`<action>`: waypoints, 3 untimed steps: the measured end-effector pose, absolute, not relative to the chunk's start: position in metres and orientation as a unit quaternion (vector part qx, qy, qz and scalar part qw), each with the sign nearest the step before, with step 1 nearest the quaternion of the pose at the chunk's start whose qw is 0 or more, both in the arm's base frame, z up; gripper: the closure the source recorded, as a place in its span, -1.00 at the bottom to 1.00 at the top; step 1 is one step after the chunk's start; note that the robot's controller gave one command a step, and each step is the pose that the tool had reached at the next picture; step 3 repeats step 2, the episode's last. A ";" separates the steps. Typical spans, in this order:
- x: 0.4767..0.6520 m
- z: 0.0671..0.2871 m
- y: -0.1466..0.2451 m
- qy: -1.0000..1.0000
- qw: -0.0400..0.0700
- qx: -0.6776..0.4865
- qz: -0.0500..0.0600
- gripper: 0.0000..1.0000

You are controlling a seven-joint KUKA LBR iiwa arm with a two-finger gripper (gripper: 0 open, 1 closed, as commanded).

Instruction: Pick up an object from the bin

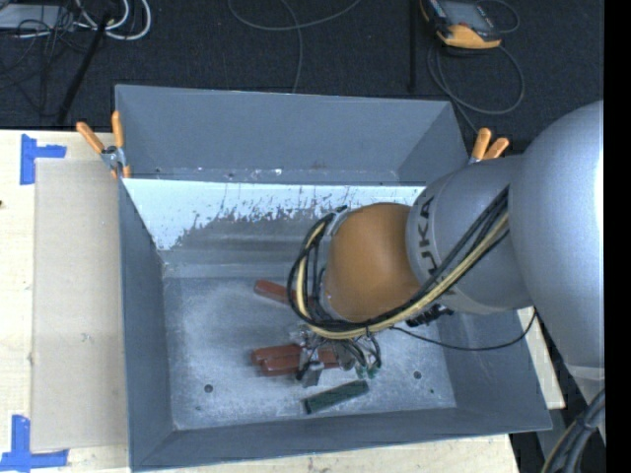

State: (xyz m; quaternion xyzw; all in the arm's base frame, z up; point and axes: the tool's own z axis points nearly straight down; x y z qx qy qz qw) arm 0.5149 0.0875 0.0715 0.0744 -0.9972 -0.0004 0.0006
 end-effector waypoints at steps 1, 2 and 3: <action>0.516 0.113 0.088 -0.997 -0.001 0.072 0.000 1.00; 0.517 0.165 0.088 -0.998 -0.002 0.069 0.000 1.00; 0.517 0.165 0.088 -0.998 -0.002 0.069 0.000 1.00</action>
Offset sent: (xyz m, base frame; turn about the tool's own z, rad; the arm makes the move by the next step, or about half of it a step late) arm 0.0000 0.0000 0.0404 0.0000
